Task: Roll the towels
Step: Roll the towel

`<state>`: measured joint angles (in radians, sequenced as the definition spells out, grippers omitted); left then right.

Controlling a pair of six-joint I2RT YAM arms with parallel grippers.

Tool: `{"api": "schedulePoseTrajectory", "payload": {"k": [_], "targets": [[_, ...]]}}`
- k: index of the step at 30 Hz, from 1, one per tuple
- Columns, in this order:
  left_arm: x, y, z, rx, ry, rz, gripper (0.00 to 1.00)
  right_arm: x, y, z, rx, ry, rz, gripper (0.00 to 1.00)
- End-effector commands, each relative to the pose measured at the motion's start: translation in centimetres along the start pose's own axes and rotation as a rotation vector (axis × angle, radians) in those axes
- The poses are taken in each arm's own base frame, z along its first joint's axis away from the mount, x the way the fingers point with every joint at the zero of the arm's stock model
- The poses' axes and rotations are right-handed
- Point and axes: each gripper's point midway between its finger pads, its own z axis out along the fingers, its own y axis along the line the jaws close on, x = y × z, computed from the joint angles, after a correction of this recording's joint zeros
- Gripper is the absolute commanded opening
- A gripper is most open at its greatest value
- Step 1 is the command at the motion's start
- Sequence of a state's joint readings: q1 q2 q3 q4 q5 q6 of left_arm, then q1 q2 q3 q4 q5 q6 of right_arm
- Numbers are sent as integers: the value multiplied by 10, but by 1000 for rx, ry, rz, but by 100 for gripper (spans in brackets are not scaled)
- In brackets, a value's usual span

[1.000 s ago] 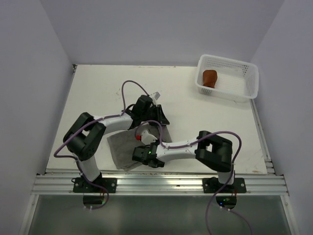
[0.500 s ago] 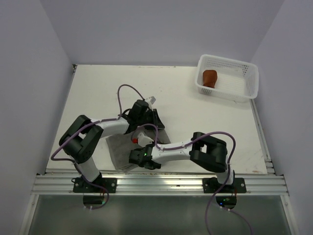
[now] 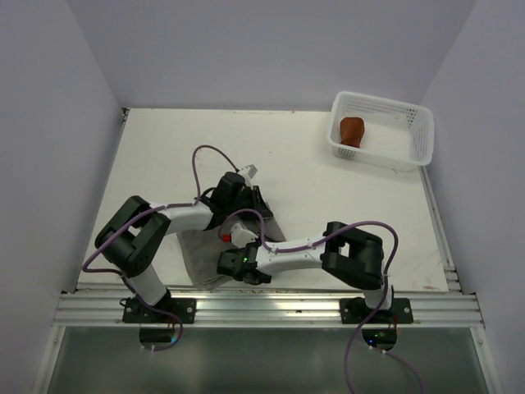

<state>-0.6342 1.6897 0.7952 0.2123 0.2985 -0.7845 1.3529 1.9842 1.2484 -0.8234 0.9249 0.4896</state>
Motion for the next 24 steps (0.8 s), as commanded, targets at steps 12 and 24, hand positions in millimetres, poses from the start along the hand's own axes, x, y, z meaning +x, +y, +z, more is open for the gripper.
{"api": "schedulePoseTrajectory", "payload": {"k": [12, 24], "targets": [[15, 33, 0, -77, 2, -28, 24, -37, -24, -42, -234, -126, 446, 41], [20, 40, -2, -99, 4, -25, 24, -33, -41, -42, -685, -181, 911, 45]]}}
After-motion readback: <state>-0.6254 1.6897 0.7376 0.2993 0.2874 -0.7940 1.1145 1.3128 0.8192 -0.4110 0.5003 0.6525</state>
